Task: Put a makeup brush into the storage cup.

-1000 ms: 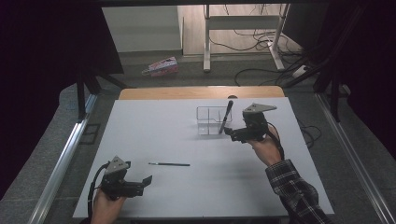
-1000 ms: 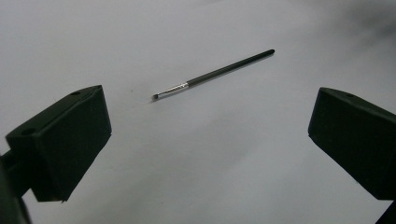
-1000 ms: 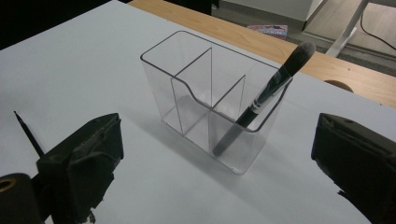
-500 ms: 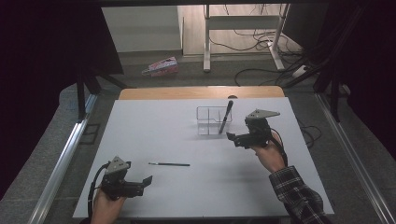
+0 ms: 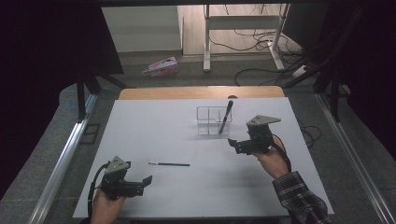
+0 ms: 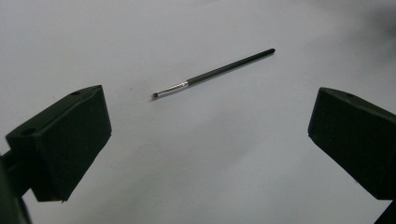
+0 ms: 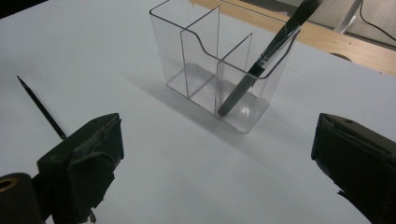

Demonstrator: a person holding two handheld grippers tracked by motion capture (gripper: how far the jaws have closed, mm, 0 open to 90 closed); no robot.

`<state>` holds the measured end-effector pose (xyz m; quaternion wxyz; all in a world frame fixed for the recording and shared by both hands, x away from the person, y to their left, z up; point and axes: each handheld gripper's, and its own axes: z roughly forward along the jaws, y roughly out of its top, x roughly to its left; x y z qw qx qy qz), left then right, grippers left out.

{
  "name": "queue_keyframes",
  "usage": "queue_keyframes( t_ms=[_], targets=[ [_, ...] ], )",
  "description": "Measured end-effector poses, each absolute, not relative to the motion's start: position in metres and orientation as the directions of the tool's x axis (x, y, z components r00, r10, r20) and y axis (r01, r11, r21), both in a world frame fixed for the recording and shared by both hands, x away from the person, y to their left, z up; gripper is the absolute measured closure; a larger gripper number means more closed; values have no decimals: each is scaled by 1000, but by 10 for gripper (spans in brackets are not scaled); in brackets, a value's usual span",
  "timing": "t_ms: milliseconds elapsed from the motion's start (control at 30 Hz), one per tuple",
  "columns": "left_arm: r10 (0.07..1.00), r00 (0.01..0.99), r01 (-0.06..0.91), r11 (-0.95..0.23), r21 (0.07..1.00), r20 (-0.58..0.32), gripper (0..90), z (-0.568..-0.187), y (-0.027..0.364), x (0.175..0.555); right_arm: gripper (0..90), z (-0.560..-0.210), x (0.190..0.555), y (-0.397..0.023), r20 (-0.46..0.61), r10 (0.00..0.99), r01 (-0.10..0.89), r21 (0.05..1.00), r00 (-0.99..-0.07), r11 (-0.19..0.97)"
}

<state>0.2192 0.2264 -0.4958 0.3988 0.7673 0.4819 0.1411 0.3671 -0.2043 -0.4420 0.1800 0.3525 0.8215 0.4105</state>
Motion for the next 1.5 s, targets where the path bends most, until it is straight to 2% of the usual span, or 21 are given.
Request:
queue_keyframes(
  t_ms=[800,1267,1500],
  targets=[
    [852,491,628,-199,753,-184,0,-495,226,220,19,-451,340,-219,-13,721,433,792,-693,430],
    [856,489,626,-209,752,-168,6,-495,225,220,19,-449,322,-232,-6,714,432,793,-700,430],
    [861,491,622,-240,745,-132,10,-496,223,221,19,-451,314,-239,-12,718,434,790,-696,433]
  ],
)
